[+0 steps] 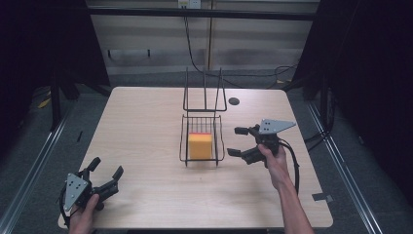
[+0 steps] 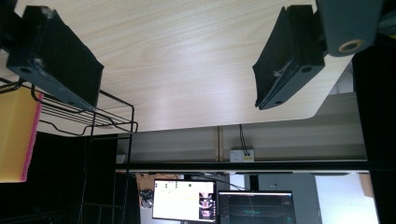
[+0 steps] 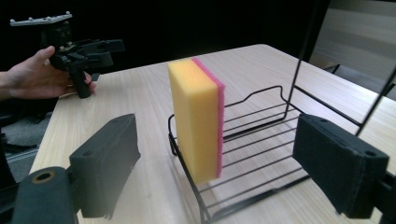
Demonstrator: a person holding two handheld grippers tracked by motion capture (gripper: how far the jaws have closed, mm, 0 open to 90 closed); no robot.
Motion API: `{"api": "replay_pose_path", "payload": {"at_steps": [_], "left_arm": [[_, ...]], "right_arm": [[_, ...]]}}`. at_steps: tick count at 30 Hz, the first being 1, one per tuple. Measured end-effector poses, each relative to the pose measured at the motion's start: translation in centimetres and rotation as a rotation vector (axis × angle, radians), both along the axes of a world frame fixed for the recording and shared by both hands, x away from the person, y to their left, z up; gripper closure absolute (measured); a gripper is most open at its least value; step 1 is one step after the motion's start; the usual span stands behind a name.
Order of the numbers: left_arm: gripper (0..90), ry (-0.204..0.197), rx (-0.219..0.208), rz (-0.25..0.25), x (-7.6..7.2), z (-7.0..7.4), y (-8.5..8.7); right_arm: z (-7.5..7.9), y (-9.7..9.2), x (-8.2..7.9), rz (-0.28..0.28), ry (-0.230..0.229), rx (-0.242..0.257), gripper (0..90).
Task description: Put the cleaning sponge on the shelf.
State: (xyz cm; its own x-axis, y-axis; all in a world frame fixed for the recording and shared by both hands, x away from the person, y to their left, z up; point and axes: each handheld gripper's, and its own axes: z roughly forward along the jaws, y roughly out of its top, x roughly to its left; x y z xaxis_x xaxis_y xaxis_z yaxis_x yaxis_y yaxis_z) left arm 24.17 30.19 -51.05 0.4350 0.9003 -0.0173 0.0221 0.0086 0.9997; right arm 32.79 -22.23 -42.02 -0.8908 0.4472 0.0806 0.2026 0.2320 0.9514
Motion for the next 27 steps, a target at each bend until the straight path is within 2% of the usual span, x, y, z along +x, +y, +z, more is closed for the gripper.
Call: {"api": "replay_pose_path", "payload": {"at_steps": [2,4,5,6,7,9,11,13,17,20,23,27], "left_arm": [[15.1,-0.001,0.0,0.0,0.0,0.0,0.0],[15.1,0.0,0.004,0.003,0.0,0.0,0.0],[15.1,0.004,0.005,0.0,0.0,0.0,0.0],[15.1,0.004,0.005,0.0,0.0,0.0,0.0],[15.1,0.004,0.005,0.0,0.0,0.0,0.0],[15.1,-0.001,0.003,0.003,0.0,0.0,0.0],[15.1,-0.001,0.001,0.003,0.0,0.0,0.0],[15.0,0.0,-0.001,0.0,0.0,0.0,0.0],[15.1,0.0,-0.001,0.0,0.0,0.0,0.0],[15.1,0.004,0.005,0.001,0.0,0.0,0.0],[15.1,0.004,0.004,0.001,0.0,0.0,0.0],[15.1,0.004,0.005,0.001,0.0,0.0,0.0]], "right_arm": [[-0.1,-0.5,-0.5,-0.027,0.002,-0.03,13.7],[-0.1,-0.7,-0.6,-0.039,0.002,-0.029,13.7],[-0.1,-1.2,-1.1,-0.071,-0.02,-0.012,13.8],[-0.1,-1.2,-1.1,-0.071,-0.02,-0.012,13.8],[-0.2,-1.6,-1.5,-0.108,-0.027,-0.003,13.7],[-0.3,-1.8,-1.7,-0.114,-0.031,-0.003,13.7],[-0.6,-2.4,-2.1,-0.146,-0.045,-0.013,13.7],[-1.0,-2.9,-2.8,-0.19,-0.055,-0.01,13.7],[-1.6,-3.4,-3.6,-0.22,-0.071,-0.008,13.9],[-2.3,-4.2,-4.8,-0.284,-0.069,-0.005,13.8],[-2.8,-4.6,-5.3,-0.306,-0.069,0.014,13.9],[-4.1,-5.7,-6.6,-0.36,-0.079,0.003,13.7]]}}
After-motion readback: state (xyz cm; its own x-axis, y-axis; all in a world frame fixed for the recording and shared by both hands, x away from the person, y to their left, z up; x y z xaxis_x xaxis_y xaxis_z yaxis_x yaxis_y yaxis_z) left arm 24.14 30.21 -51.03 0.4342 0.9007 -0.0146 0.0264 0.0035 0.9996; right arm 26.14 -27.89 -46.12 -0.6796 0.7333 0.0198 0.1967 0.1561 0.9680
